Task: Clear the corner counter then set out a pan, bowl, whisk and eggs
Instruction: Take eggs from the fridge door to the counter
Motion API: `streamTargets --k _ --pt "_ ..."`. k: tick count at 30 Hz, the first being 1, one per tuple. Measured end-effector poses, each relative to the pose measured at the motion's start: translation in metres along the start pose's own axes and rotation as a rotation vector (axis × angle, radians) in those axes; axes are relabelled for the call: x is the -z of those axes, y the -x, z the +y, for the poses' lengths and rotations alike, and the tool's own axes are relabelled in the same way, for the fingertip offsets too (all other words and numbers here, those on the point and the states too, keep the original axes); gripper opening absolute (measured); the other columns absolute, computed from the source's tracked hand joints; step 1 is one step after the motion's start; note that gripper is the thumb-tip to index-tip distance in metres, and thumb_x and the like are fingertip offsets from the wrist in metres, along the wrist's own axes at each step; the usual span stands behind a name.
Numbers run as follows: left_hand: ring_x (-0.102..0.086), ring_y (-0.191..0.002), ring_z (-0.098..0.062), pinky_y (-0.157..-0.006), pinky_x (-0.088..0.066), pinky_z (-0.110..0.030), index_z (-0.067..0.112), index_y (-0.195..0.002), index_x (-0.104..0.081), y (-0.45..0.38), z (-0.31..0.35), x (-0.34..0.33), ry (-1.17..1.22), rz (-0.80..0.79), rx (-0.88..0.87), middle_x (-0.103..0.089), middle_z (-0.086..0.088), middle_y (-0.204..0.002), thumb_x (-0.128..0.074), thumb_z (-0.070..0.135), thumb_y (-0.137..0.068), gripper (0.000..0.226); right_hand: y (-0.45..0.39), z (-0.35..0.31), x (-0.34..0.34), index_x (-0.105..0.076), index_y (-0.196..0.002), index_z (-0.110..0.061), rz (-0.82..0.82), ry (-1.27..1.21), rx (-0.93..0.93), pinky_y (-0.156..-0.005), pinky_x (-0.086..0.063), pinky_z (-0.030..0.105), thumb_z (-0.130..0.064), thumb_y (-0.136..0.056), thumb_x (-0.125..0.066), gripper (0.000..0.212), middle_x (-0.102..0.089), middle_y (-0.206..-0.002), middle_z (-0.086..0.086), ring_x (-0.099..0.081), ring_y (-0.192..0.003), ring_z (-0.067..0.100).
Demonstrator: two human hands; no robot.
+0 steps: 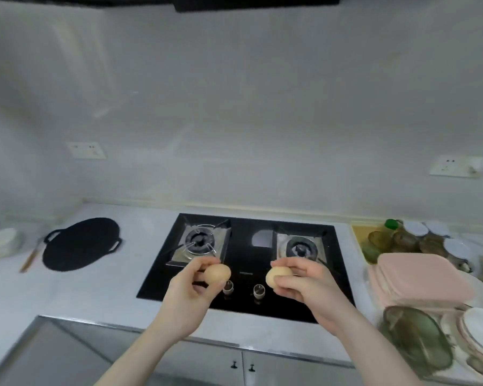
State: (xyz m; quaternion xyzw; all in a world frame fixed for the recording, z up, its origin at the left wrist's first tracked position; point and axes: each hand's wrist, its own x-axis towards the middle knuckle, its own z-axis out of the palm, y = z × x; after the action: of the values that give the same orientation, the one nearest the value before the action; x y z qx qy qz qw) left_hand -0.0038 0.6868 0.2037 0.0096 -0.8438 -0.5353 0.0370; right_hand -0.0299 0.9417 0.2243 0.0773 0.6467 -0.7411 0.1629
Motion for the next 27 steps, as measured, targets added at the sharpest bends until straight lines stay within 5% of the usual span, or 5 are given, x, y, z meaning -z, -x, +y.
streamTargets --k 4,11,15,27 --pt "-0.064 -0.089 -0.01 -0.069 -0.052 -0.016 0.036 -0.108 -0.066 0.022 -0.041 0.081 -0.024 0.098 0.012 -0.068 0.022 -0.101 -0.076 0.022 -0.089 0.026 -0.011 0.018 -0.09 -0.077 -0.105 -0.01 -0.095 0.031 -0.01 -0.081 -0.061 0.033 0.004 -0.083 -0.076 0.027 -0.076 -0.106 0.011 -0.075 -0.099 0.025" --pt "-0.064 -0.099 -0.004 -0.076 -0.057 -0.021 0.036 -0.111 -0.065 0.058 -0.112 0.195 -0.001 0.25 0.144 -0.069 0.014 -0.108 -0.075 0.032 -0.09 0.023 -0.03 0.047 -0.226 -0.078 -0.105 -0.011 -0.216 0.109 -0.056 -0.089 -0.061 0.04 0.004 -0.081 -0.076 0.028 -0.077 -0.105 0.011 -0.075 -0.098 0.026" --pt "-0.066 -0.083 -0.004 -0.069 -0.053 -0.016 0.038 -0.107 -0.066 0.066 -0.135 0.239 0.012 0.337 0.208 -0.071 0.011 -0.102 -0.076 0.027 -0.089 0.024 -0.051 0.053 -0.282 -0.076 -0.107 -0.009 -0.295 0.171 -0.075 -0.092 -0.06 0.043 0.003 -0.081 -0.076 0.029 -0.077 -0.104 0.01 -0.075 -0.097 0.028" --pt "-0.066 -0.088 0.0 -0.069 -0.051 -0.014 0.035 -0.108 -0.066 0.024 -0.204 0.32 -0.051 0.455 0.336 -0.065 0.031 -0.103 -0.077 0.027 -0.088 0.024 -0.163 0.071 -0.401 -0.07 -0.11 -0.002 -0.461 0.221 -0.122 -0.086 -0.062 0.038 0.005 -0.084 -0.075 0.027 -0.076 -0.104 0.017 -0.076 -0.089 0.022"
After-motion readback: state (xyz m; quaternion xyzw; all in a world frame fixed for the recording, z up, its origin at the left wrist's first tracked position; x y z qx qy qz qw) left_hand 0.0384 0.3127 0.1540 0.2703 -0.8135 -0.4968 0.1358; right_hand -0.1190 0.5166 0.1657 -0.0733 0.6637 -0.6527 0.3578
